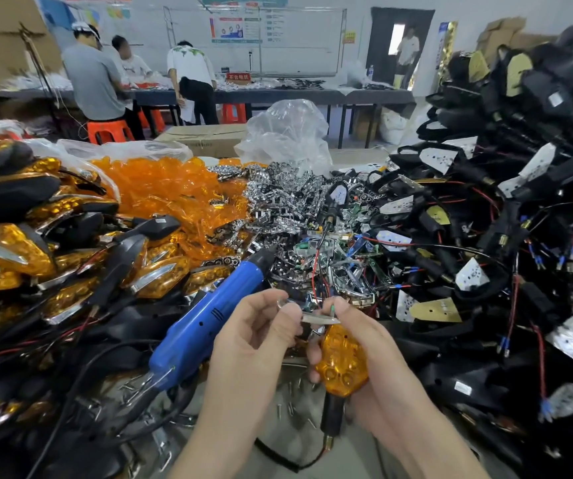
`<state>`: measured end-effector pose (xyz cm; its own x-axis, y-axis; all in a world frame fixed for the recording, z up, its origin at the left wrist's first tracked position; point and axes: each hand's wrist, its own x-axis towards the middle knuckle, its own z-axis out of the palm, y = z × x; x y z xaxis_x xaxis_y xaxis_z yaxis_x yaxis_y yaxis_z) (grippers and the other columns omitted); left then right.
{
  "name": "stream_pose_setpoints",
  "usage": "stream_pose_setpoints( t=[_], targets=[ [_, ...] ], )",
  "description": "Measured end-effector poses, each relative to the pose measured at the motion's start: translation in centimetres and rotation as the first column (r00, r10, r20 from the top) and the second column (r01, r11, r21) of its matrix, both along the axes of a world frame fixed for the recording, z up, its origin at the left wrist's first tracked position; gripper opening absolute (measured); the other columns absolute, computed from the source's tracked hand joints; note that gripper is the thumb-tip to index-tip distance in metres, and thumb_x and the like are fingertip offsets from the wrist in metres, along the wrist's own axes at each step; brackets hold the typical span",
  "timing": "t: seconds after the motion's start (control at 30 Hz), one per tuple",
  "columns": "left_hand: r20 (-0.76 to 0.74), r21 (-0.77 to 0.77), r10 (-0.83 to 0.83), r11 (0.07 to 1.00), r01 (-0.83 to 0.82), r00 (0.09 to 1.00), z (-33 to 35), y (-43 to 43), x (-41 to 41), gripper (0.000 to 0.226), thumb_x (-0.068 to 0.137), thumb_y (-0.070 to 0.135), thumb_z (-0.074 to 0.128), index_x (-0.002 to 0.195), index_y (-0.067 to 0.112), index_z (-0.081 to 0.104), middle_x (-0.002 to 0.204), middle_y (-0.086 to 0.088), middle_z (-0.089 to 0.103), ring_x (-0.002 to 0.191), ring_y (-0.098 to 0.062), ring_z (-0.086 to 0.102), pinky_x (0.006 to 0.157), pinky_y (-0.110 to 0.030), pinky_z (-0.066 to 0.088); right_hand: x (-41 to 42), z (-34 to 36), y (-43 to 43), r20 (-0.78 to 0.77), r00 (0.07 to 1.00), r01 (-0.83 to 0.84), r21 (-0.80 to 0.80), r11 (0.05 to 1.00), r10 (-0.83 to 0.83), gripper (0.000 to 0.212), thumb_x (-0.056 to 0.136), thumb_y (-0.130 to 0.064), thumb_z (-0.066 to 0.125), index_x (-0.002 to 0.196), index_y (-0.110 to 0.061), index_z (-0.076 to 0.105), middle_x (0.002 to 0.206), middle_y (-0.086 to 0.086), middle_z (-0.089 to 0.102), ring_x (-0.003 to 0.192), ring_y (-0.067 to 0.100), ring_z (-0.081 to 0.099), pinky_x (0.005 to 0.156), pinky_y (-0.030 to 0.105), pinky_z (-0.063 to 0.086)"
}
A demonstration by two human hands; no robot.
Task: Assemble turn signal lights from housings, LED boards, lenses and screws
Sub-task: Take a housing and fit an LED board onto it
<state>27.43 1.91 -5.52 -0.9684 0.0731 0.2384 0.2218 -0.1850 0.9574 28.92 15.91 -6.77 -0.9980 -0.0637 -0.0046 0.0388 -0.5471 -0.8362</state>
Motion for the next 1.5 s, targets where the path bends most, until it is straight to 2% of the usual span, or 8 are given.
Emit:
stream_pose_setpoints(
  t=[0.23,0.4,0.57,0.77,0.93,1.07,1.17,1.5],
  targets=[
    [-0.057,-0.075,-0.032,0.997,0.028,0.998,0.6,0.4,0.7,0.03,0.083,0.038,0.063,0.096,0.011,0.06,0.069,0.008,0.071,0.057,0.002,0.064,0.05,-0.008,0.047,0.5,0.4,-0.1,0.039,0.998,-0.041,-0.13,0.991,0.046,0.029,0.082,-0.046,0.076,0.072,-0.019,0.077,0.07,0.005,0.065,0.055,0.017,0.06,0.049,0.031,0.051],
    [-0.311,-0.432,0.021,0.888,-0.161,0.95,-1.0,-0.3,0.3,0.017,0.092,0.05,0.061,0.108,0.045,0.059,0.103,0.018,0.064,0.097,-0.003,0.064,0.076,-0.009,0.046,0.4,0.5,0.0,0.114,0.993,0.038,-0.18,0.983,-0.017,0.032,0.087,-0.041,0.067,0.068,-0.016,0.075,0.069,0.007,0.063,0.054,0.016,0.061,0.045,0.03,0.051],
    [-0.5,-0.538,-0.04,0.797,-0.274,0.865,-1.2,-0.2,0.0,0.016,0.097,0.04,0.053,0.111,0.044,0.059,0.114,0.027,0.057,0.111,-0.001,0.059,0.089,-0.007,0.041,0.1,-0.2,0.1,0.12,0.993,0.031,-0.162,0.986,-0.012,0.03,0.08,-0.045,0.078,0.071,-0.017,0.074,0.071,0.005,0.063,0.057,0.015,0.061,0.048,0.03,0.052],
    [-0.471,-0.529,-0.072,0.821,-0.216,0.879,-1.5,-0.2,0.1,0.019,0.097,0.039,0.052,0.114,0.045,0.059,0.098,0.022,0.065,0.09,0.0,0.067,0.076,-0.007,0.047,0.0,-0.5,0.3,0.095,0.995,0.019,-0.106,0.994,-0.008,0.047,0.057,-0.054,0.095,0.075,-0.016,0.074,0.066,0.008,0.061,0.056,0.017,0.061,0.051,0.031,0.053],
    [-0.376,-0.502,-0.055,0.851,-0.153,0.925,-1.7,-0.1,0.2,0.02,0.101,0.044,0.046,0.117,0.052,0.054,0.099,0.018,0.065,0.092,-0.007,0.067,0.075,-0.024,0.056,0.0,-0.3,-0.2,0.092,0.995,0.058,-0.219,0.974,-0.038,0.038,0.089,-0.052,0.064,0.088,-0.015,0.074,0.078,0.007,0.062,0.064,0.019,0.062,0.062,0.032,0.057],
    [-0.215,-0.409,0.009,0.907,-0.099,0.977,-1.5,-0.4,0.2,0.026,0.099,0.048,0.038,0.118,0.057,0.053,0.1,0.019,0.066,0.089,-0.003,0.066,0.073,-0.011,0.048,-0.2,-0.2,0.2,0.082,0.993,0.102,-0.293,0.951,-0.081,0.037,0.085,-0.034,0.06,0.106,-0.01,0.079,0.09,0.008,0.066,0.079,0.023,0.068,0.072,0.035,0.06],
    [-0.088,-0.318,-0.017,0.948,-0.012,0.996,-1.3,-0.1,0.1,0.028,0.099,0.041,0.04,0.116,0.049,0.061,0.087,0.01,0.067,0.071,-0.012,0.065,0.062,-0.028,0.052,-0.4,-0.3,0.6,0.091,0.987,0.15,-0.236,0.96,-0.132,0.036,0.094,-0.036,0.056,0.113,-0.014,0.079,0.092,0.004,0.069,0.082,0.018,0.07,0.071,0.033,0.06],
    [-0.062,-0.172,0.009,0.985,-0.02,0.998,-1.4,1.5,0.7,0.02,0.084,0.038,0.06,0.095,0.033,0.076,0.084,0.008,0.076,0.076,-0.006,0.071,0.074,-0.024,0.059,-0.4,-0.3,0.8,0.057,0.99,0.143,-0.287,0.947,-0.132,0.018,0.087,-0.035,0.059,0.088,-0.022,0.072,0.09,0.003,0.067,0.073,0.02,0.067,0.062,0.034,0.058]
  ],
)
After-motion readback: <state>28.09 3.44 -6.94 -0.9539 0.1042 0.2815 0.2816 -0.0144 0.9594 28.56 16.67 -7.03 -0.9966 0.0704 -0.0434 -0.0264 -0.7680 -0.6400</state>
